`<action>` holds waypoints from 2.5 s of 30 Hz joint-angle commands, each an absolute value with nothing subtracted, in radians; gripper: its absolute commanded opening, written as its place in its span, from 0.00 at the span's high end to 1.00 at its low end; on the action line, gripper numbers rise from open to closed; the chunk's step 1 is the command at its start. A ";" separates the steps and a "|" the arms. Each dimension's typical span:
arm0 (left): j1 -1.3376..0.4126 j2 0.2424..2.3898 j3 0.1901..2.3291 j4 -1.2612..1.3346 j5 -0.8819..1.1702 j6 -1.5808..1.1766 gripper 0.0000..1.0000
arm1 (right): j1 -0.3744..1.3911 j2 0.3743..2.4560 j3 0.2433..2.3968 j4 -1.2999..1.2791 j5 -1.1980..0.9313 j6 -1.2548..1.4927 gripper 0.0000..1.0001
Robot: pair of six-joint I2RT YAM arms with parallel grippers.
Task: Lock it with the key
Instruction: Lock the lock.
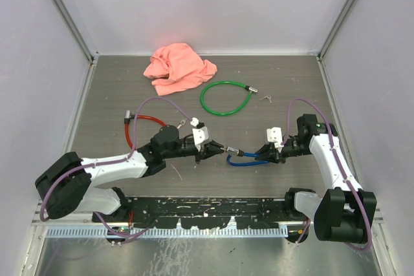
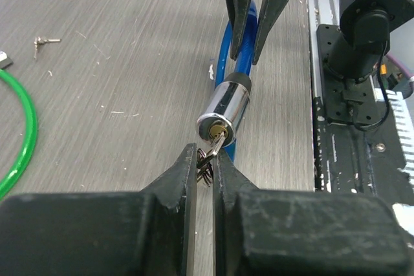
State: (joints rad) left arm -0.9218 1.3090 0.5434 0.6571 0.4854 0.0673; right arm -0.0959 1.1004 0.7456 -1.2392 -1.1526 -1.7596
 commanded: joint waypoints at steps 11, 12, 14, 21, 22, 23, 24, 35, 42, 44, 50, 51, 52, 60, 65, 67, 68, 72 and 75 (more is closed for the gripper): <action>-0.925 1.245 0.661 0.481 0.532 -0.268 0.94 | -0.108 1.108 0.739 -1.211 -1.091 -1.770 0.99; -0.925 1.242 0.660 0.475 0.538 -0.278 0.92 | -0.107 1.106 0.738 -1.210 -1.090 -1.767 0.99; -0.925 1.235 0.653 0.475 0.546 -0.297 0.87 | -0.107 1.106 0.739 -1.208 -1.090 -1.764 0.99; -0.925 1.222 0.651 0.485 0.549 -0.331 0.76 | -0.107 1.105 0.738 -1.207 -1.091 -1.764 0.99; -0.925 1.225 0.654 0.485 0.546 -0.335 0.75 | -0.107 1.103 0.737 -1.207 -1.091 -1.764 0.99; -0.925 1.229 0.657 0.485 0.545 -0.337 0.75 | -0.107 1.103 0.736 -1.208 -1.090 -1.764 0.99; -0.925 1.232 0.660 0.484 0.543 -0.339 0.75 | -0.107 1.103 0.736 -1.209 -1.090 -1.764 0.99; -0.926 1.242 0.676 0.457 0.487 -0.422 0.91 | -0.108 1.102 0.735 -1.209 -1.089 -1.765 0.99; -0.925 1.239 0.683 0.441 0.414 -0.663 1.00 | -0.107 1.102 0.735 -1.209 -1.090 -1.765 0.99; -0.925 1.238 0.673 0.453 0.404 -0.705 1.00 | -0.108 1.103 0.736 -1.209 -1.090 -1.765 0.99; -0.926 1.203 0.662 0.431 0.356 -0.788 1.00 | -0.108 1.104 0.735 -1.208 -1.088 -1.765 0.99; -0.925 1.190 0.661 0.423 0.345 -0.806 1.00 | -0.107 1.105 0.735 -1.209 -1.088 -1.764 0.99; -0.925 1.182 0.661 0.415 0.337 -0.818 1.00 | -0.108 1.104 0.735 -1.209 -1.088 -1.764 0.99; -0.926 1.135 0.656 0.341 0.346 -0.751 1.00 | -0.110 1.101 0.736 -1.202 -1.084 -1.751 0.99; -0.924 1.093 0.619 0.324 0.352 -0.582 1.00 | -0.116 1.095 0.734 -1.195 -1.080 -1.742 0.99; -0.929 1.069 0.620 0.285 0.351 -0.494 1.00 | -0.119 1.092 0.732 -1.191 -1.078 -1.736 0.99; -0.943 1.060 0.625 0.260 0.365 -0.417 1.00 | -0.120 1.089 0.731 -1.189 -1.078 -1.735 0.99; -1.024 1.001 0.604 0.199 0.263 -0.141 1.00 | -0.121 1.088 0.731 -1.187 -1.077 -1.734 0.99; -1.022 0.966 0.584 0.226 0.227 -0.171 1.00 | -0.121 1.088 0.731 -1.188 -1.078 -1.732 0.99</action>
